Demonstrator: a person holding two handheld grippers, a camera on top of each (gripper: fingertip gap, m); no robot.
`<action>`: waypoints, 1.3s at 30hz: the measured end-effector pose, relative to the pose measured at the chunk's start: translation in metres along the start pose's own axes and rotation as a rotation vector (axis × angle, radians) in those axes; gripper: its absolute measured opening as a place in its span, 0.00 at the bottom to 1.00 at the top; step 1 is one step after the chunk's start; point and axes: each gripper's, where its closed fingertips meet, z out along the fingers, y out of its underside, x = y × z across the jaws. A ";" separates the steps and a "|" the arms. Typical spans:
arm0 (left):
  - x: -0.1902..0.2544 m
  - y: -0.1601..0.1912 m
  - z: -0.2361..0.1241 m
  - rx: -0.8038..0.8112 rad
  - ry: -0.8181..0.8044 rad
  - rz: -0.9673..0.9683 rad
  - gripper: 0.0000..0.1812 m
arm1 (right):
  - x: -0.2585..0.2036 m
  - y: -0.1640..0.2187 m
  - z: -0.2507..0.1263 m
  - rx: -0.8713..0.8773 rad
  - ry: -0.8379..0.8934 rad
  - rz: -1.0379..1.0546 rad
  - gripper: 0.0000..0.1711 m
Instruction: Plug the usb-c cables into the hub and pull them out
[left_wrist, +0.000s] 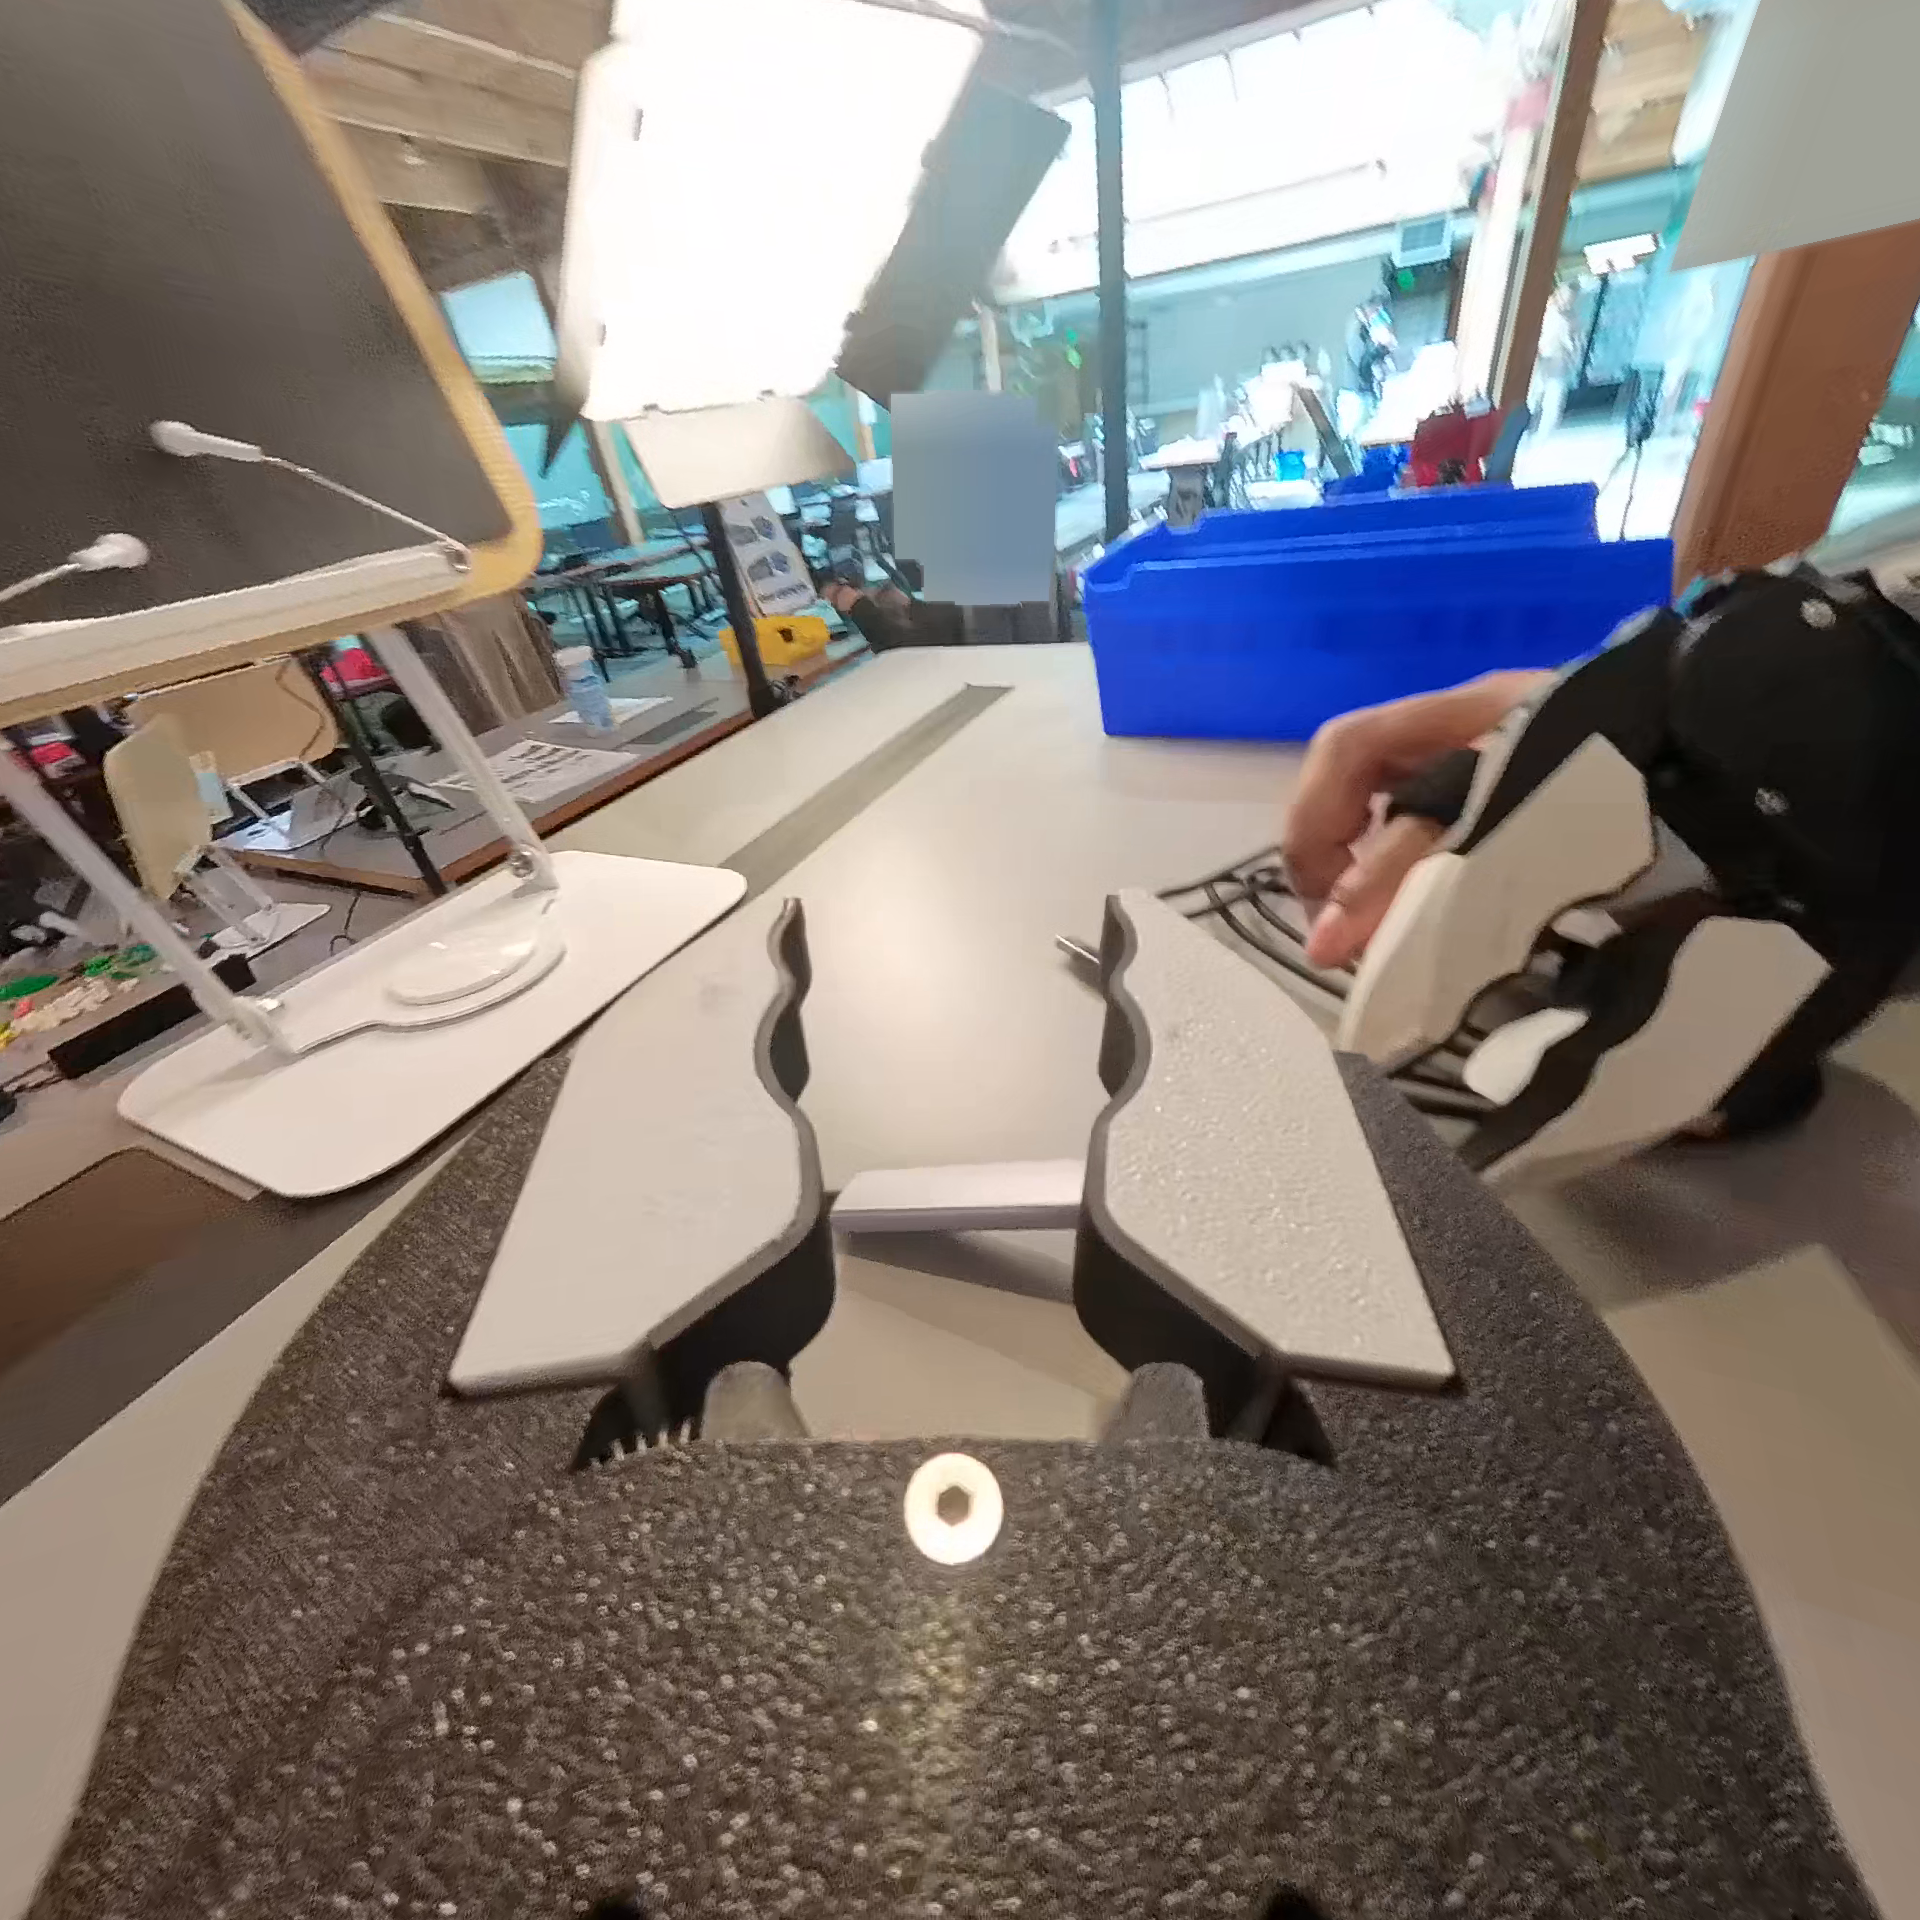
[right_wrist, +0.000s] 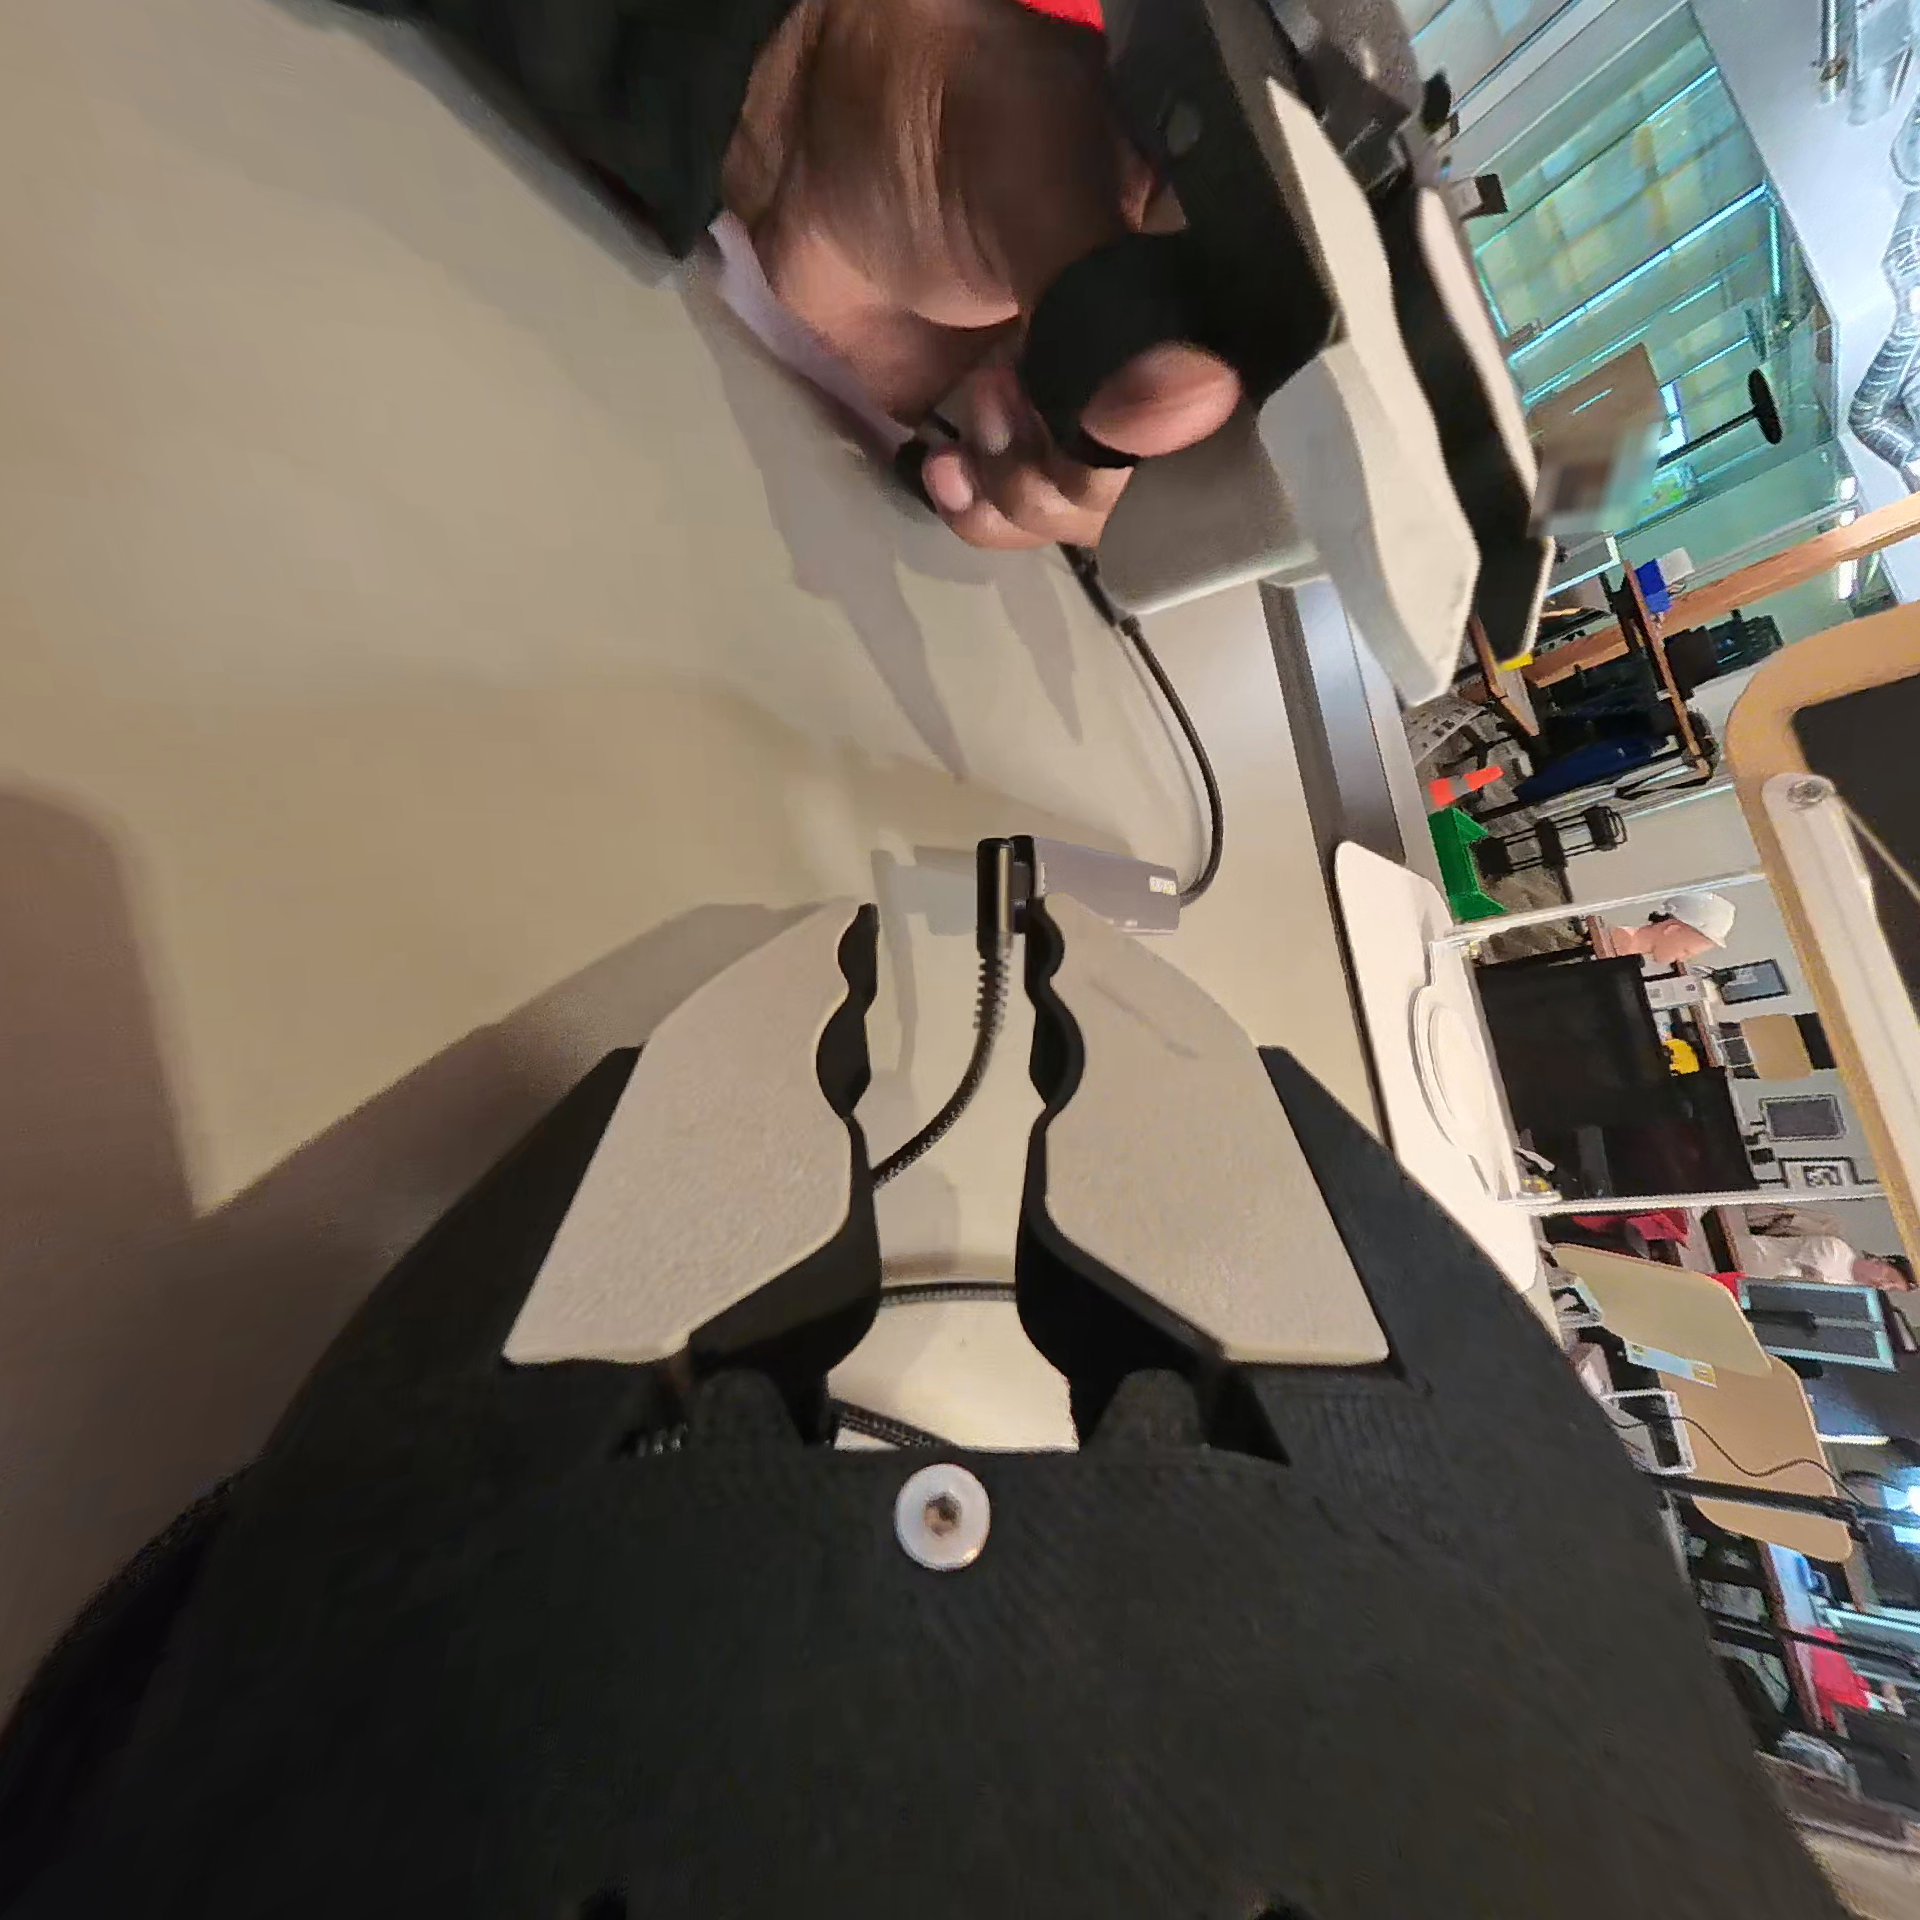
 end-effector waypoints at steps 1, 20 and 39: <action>-0.006 -0.003 -0.002 0.022 -0.026 -0.023 0.30 | 0.001 -0.003 -0.002 0.004 0.000 0.007 0.16; -0.014 -0.009 -0.030 0.050 -0.306 -0.131 0.32 | 0.034 0.002 -0.024 -0.086 -0.082 0.640 0.15; 0.076 -0.031 -0.063 0.176 -0.314 -0.124 0.30 | 0.130 -0.018 -0.112 0.393 -0.100 1.091 0.14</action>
